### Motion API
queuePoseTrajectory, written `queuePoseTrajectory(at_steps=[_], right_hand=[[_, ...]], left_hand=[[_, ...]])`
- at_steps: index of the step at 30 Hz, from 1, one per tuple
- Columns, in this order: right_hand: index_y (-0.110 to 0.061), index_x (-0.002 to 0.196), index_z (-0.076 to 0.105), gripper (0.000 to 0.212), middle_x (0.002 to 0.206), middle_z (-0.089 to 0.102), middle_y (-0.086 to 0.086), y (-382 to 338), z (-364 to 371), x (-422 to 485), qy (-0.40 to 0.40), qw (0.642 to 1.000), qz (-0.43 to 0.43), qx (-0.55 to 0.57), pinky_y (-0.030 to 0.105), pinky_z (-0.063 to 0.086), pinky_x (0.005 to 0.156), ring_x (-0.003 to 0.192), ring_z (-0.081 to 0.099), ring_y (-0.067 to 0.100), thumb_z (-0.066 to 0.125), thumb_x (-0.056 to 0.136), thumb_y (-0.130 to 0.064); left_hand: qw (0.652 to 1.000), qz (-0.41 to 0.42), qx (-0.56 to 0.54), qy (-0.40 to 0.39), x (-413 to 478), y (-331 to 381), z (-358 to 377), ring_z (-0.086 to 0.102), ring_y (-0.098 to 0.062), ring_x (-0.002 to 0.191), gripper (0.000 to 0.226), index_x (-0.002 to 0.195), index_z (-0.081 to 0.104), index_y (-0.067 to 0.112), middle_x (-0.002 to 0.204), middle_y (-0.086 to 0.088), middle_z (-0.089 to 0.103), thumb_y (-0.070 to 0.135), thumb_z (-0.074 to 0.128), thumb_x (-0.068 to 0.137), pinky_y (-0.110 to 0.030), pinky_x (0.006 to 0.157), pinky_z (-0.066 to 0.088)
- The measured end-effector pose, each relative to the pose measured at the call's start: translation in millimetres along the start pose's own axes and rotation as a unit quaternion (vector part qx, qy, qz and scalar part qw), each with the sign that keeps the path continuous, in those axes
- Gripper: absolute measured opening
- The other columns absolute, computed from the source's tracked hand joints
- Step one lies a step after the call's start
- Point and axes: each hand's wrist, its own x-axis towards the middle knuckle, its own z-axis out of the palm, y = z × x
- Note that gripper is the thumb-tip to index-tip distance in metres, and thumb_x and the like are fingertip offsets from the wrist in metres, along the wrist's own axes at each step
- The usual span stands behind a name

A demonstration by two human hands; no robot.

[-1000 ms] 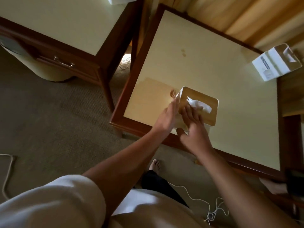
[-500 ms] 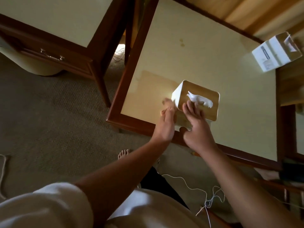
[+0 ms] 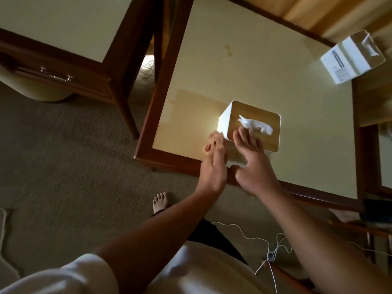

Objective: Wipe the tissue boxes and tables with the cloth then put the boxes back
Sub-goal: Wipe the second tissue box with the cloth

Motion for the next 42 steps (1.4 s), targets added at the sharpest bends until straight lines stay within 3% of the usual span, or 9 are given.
queuePoseTrajectory(at_steps=[7,11,14,21,25,28,34,38,42], right_hand=[[-0.016,0.165,0.019,0.097,0.172,0.002,-0.003,-2,-3,1,-0.016,1.000,-0.004,-0.018,0.043,-0.008,0.130,0.158,-0.016,0.015,0.048,0.073,-0.022],[-0.018,0.165,0.018,0.096,0.172,0.000,-0.006,-3,-5,-1,-0.017,1.000,0.003,0.005,0.033,-0.013,0.128,0.157,-0.018,0.010,0.050,0.074,-0.013],[-0.020,0.165,0.020,0.095,0.172,0.004,-0.005,-3,-4,0,-0.008,1.000,0.004,0.008,0.041,-0.008,0.130,0.154,-0.020,0.008,0.064,0.083,-0.001],[-0.015,0.165,0.020,0.095,0.172,0.004,-0.002,-1,0,1,-0.009,1.000,-0.006,-0.025,0.045,-0.005,0.130,0.156,-0.016,0.013,0.059,0.079,-0.006],[-0.013,0.164,0.019,0.095,0.171,0.003,-0.002,4,3,1,0.003,1.000,-0.018,-0.022,0.048,-0.006,0.129,0.158,-0.015,0.017,0.067,0.082,-0.009],[-0.016,0.165,0.020,0.100,0.172,0.006,0.001,5,3,4,0.007,1.000,-0.018,-0.021,0.047,-0.006,0.129,0.160,-0.011,0.021,0.070,0.078,-0.018],[-0.017,0.165,0.021,0.095,0.172,0.004,-0.004,3,1,1,0.000,1.000,-0.015,-0.018,0.038,-0.010,0.129,0.157,-0.016,0.013,0.059,0.079,-0.005],[-0.015,0.163,0.023,0.100,0.171,0.007,-0.001,11,6,3,0.021,0.999,-0.038,-0.030,0.046,-0.004,0.130,0.160,-0.009,0.021,0.078,0.081,-0.013],[-0.016,0.165,0.019,0.098,0.172,0.006,0.001,10,6,5,0.014,0.998,-0.032,-0.059,0.048,-0.004,0.129,0.158,-0.012,0.022,0.072,0.083,-0.011]], left_hand=[[0.995,-0.069,0.057,0.041,120,13,-7,0.060,-0.030,0.134,0.098,0.140,0.066,0.017,0.140,-0.013,0.067,0.088,0.028,0.084,-0.055,0.115,0.045],[0.998,-0.034,0.045,0.023,9,23,1,0.063,-0.009,0.117,0.057,0.127,0.064,0.014,0.125,-0.002,0.068,0.055,0.029,0.109,-0.037,0.107,0.048],[0.999,-0.023,0.014,0.034,10,38,8,0.068,-0.016,0.107,0.059,0.113,0.066,0.011,0.108,-0.009,0.072,0.057,0.029,0.107,-0.047,0.100,0.055],[0.998,-0.038,0.055,0.019,76,6,-8,0.032,-0.028,0.156,0.085,0.158,0.042,0.036,0.167,-0.005,0.039,0.088,0.026,0.093,-0.048,0.128,0.025],[0.996,-0.042,0.045,0.070,-26,21,7,0.060,-0.022,0.126,0.055,0.141,0.062,0.017,0.133,-0.005,0.067,0.051,0.033,0.110,-0.036,0.105,0.047],[0.997,-0.014,0.029,0.069,26,38,15,0.067,-0.024,0.117,0.074,0.130,0.066,0.014,0.121,-0.010,0.071,0.071,0.030,0.100,-0.038,0.099,0.053],[0.989,-0.049,0.129,0.051,65,41,5,0.049,-0.027,0.145,0.081,0.155,0.050,0.024,0.162,-0.010,0.046,0.077,0.021,0.101,-0.044,0.124,0.032],[0.995,-0.029,0.072,0.059,-10,26,10,0.064,-0.025,0.105,0.062,0.119,0.065,0.006,0.109,-0.009,0.068,0.054,0.030,0.101,-0.045,0.097,0.051],[0.996,-0.062,0.016,0.067,71,58,14,0.062,-0.023,0.128,0.077,0.133,0.069,0.016,0.134,-0.007,0.070,0.073,0.031,0.097,-0.048,0.115,0.046]])
